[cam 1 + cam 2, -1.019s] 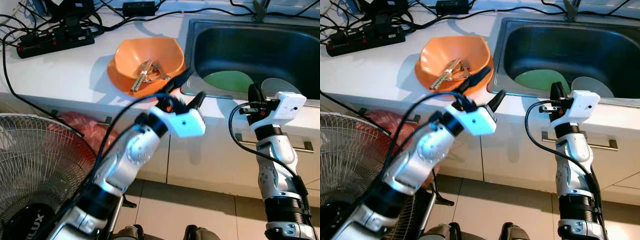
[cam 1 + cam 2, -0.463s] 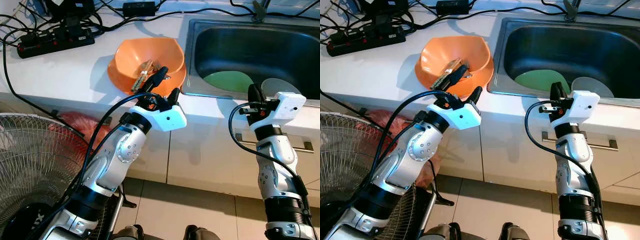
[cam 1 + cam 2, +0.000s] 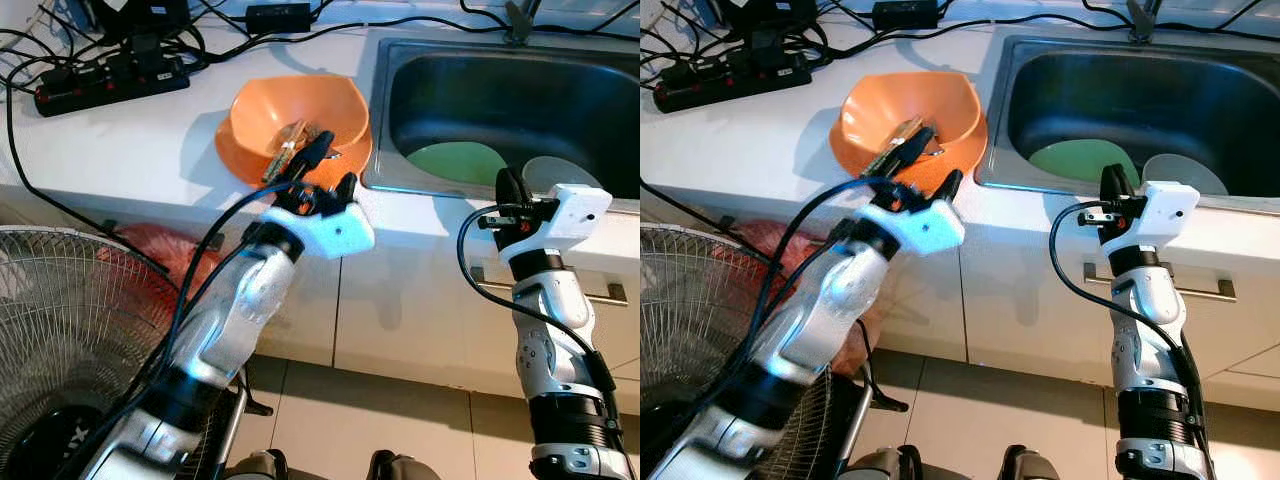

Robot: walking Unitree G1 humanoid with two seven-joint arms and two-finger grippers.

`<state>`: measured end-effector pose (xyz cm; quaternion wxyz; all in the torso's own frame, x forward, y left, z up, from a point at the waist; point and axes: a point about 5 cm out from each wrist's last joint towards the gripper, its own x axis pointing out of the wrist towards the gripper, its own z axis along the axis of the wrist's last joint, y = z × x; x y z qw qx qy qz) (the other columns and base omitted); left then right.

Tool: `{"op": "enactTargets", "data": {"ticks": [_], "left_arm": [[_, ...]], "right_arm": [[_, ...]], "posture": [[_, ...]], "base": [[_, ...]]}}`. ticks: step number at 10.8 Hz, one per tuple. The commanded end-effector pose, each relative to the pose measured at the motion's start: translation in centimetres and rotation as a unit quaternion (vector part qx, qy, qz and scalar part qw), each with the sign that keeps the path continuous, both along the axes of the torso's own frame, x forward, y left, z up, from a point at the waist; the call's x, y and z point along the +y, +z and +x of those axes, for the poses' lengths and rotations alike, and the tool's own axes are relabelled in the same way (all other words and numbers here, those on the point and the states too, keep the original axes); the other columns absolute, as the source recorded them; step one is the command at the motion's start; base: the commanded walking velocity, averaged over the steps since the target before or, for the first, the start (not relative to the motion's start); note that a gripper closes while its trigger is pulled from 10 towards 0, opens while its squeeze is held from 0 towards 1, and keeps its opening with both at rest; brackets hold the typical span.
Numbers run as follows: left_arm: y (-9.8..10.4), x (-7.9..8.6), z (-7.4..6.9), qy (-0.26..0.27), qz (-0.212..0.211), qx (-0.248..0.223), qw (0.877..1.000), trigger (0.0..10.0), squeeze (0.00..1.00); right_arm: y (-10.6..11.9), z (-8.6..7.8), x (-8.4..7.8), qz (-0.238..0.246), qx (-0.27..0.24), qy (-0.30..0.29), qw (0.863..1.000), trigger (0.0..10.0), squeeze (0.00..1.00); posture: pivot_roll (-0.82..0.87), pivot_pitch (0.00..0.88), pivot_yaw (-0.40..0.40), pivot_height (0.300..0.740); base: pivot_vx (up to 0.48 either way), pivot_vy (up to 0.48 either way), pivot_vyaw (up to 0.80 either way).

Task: Kitchen organization

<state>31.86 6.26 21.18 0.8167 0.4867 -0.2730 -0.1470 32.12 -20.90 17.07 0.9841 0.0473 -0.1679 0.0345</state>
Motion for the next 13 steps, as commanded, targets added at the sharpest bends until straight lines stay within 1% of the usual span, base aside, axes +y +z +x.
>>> {"op": "enactTargets", "data": {"ticks": [1,3,5,8,11,12,13], "left_arm": [[-0.2,-0.6,0.1,-0.006,0.008,-0.001,1.0,10.0,0.0],[-0.4,-1.3,0.2,-0.011,0.01,0.001,1.0,10.0,0.0],[-0.3,-1.4,0.2,-0.006,0.012,-0.006,1.0,10.0,0.0],[0.1,-0.8,0.6,0.022,0.016,-0.018,0.999,10.0,0.0],[0.1,-0.6,1.0,0.042,0.017,-0.019,0.999,10.0,0.0],[0.0,-0.5,1.2,0.046,0.016,-0.019,0.999,4.5,0.0],[0.0,-0.5,1.2,0.048,0.016,-0.018,0.999,0.0,0.0]], "right_arm": [[-2.3,-0.2,0.4,0.014,0.049,0.006,0.999,10.0,0.0],[-2.3,-0.3,0.2,0.014,0.049,0.003,0.999,10.0,0.0],[-2.2,-0.2,0.3,0.015,0.049,0.004,0.999,10.0,0.0],[-2.3,-0.3,0.4,0.015,0.05,0.005,0.999,10.0,0.0],[-2.3,-0.3,0.4,0.015,0.049,0.005,0.999,10.0,0.0],[-2.3,-0.3,0.4,0.015,0.049,0.006,0.999,10.0,0.0],[-2.3,-0.3,0.4,0.015,0.049,0.006,0.999,10.0,0.0]], "posture": [[0.03,0.171,0.059,0.74],[0.03,0.172,0.059,0.74],[0.03,0.175,0.06,0.74],[0.03,0.174,0.059,0.74],[0.03,0.173,0.059,0.74],[0.03,0.17,0.06,0.74],[0.02,0.167,0.061,0.74]], "base": [[0.0,0.0,0.0],[0.0,0.0,0.0],[0.0,0.0,0.0],[0.0,0.0,0.0],[0.0,0.0,0.0],[0.0,0.0,0.0],[0.0,0.0,0.0]]}}
